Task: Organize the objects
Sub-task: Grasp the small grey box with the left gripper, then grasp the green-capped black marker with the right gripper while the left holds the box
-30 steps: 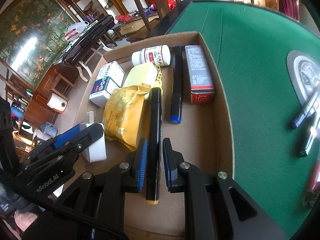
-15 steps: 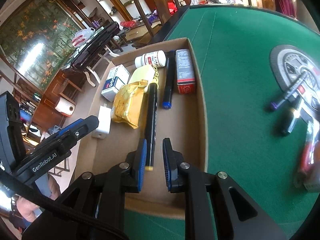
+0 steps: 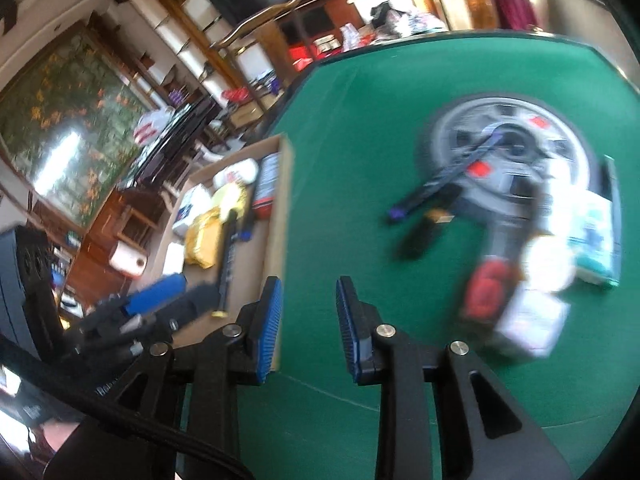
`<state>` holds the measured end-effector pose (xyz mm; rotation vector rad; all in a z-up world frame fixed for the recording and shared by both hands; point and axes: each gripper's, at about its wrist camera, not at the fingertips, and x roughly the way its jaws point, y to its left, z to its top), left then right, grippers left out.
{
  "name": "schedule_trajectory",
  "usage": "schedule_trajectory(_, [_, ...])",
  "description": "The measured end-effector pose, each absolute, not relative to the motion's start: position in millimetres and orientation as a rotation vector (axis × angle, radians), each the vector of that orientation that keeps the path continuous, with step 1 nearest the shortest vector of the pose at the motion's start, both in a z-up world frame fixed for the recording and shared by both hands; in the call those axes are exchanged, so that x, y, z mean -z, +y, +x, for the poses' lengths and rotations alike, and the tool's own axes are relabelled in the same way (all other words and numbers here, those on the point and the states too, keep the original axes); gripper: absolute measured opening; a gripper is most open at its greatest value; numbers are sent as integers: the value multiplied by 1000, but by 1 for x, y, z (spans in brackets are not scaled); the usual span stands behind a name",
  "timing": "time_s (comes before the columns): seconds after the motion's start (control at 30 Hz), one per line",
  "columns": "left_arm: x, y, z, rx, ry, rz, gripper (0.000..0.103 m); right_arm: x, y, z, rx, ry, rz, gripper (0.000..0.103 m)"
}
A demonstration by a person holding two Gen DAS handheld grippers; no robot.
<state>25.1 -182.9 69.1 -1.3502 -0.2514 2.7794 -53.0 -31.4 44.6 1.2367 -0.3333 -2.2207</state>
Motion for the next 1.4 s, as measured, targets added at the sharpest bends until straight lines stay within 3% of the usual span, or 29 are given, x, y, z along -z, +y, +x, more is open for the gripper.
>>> schedule_trajectory(0.17, [-65, -121, 20, -2671, -196, -1330, 55, -50, 38, -71, 2324, -428, 1219, 25])
schedule_trajectory(0.3, [-65, -67, 21, -2590, -101, -1283, 55, -49, 98, -93, 2460, -501, 1204, 34])
schedule_trajectory(0.37, [-65, -45, 22, -2580, -33, -1265, 66, -47, 126, -97, 2555, -520, 1171, 35])
schedule_trajectory(0.53, [-58, 2, 17, -2574, 159, -1249, 67, -41, 164, -107, 2550, -675, 1201, 35])
schedule_trajectory(0.73, [-45, 20, 2, -2559, 171, -1277, 67, -37, 182, -111, 2581, -757, 1229, 35])
schedule_trajectory(0.8, [-44, 24, -1, -2534, 126, -1235, 66, -34, 184, -112, 2595, -765, 1244, 35])
schedule_trajectory(0.83, [-43, 26, -2, -2521, 111, -1231, 55, -32, 186, -114, 2600, -770, 1254, 35])
schedule_trajectory(0.87, [-40, 28, -6, -2508, 107, -1244, 34, -31, 187, -115, 2607, -776, 1263, 35])
schedule_trajectory(0.9, [-35, 30, -13, -2492, 111, -1279, 29, -29, 189, -116, 2613, -780, 1272, 35])
schedule_trajectory(1.1, [-11, 32, -24, -2458, 109, -1311, 29, -14, 197, -126, 2629, -782, 1354, 35])
schedule_trajectory(1.4, [-12, 14, -23, -2437, -8, -1268, 29, 0, 173, -144, 2668, -613, 1438, 30])
